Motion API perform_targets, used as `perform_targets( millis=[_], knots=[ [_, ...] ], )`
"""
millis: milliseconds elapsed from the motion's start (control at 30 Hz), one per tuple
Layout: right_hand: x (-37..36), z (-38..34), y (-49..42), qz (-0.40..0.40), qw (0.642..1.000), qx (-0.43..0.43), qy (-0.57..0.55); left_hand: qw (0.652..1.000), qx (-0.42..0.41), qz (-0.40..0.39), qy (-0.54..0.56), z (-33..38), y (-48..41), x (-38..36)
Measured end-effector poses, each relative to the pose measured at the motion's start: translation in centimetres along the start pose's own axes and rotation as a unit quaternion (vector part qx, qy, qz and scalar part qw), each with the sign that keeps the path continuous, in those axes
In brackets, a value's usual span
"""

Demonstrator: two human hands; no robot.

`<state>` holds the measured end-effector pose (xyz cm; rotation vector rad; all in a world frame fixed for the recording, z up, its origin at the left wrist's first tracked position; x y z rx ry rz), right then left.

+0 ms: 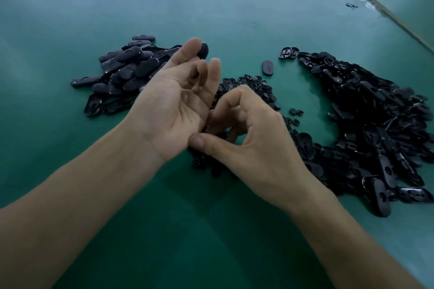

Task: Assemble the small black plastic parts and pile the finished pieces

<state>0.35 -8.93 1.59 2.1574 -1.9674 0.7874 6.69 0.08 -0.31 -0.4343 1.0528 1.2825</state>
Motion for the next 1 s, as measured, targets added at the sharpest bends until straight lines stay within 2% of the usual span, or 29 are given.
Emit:
perform_targets(
  millis=[133,267,367,433,500,633,733,833,933,1000],
  knots=[
    [-0.5,0.3,-0.1,-0.020,1.000,-0.009,-0.020,1.000,-0.005,0.008,0.014,0.1,-0.1,0.0],
    [0.3,0.7,-0.1,0.010,0.994,-0.009,0.104,0.999,-0.054,0.003,0.003,1.5,-0.8,0.5],
    [1.6,1.4,-0.2,0.032,0.973,-0.029,0.227,0.976,-0.154,0.008,-0.157,4.3,-1.3,1.2],
    [2.3,1.5,-0.2,0.057,0.966,-0.029,0.249,0.945,-0.193,0.020,-0.265,5.8,-1.8,1.6],
    [2.8,1.5,-0.2,0.078,0.965,-0.027,0.248,0.898,-0.221,0.030,-0.379,7.0,-2.1,2.0],
    [2.8,1.5,0.0,0.088,0.967,-0.018,0.236,0.776,-0.286,0.067,-0.558,9.2,-2.1,2.5],
    [2.6,1.4,0.0,0.078,0.970,-0.017,0.229,0.687,-0.339,0.136,-0.628,11.4,-1.7,3.0],
    [2.4,1.5,0.0,0.068,0.972,-0.022,0.226,0.641,-0.318,0.180,-0.675,12.3,-1.9,3.8],
    [2.1,1.5,0.0,0.055,0.973,-0.018,0.224,0.553,-0.291,0.205,-0.753,12.0,-2.1,4.5],
    [2.0,1.4,0.0,0.059,0.974,-0.016,0.219,0.504,-0.315,0.201,-0.779,11.8,-2.1,4.4]
  ],
)
Point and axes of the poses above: each hand's wrist, its own y-axis away from the middle knuckle, its own x-axis out of the back of the hand, z = x × y, the point moved 8 cm from there along -y, towards the middle knuckle, and after that the axes turned 3 degrees about -z, right-handed, at the moved point
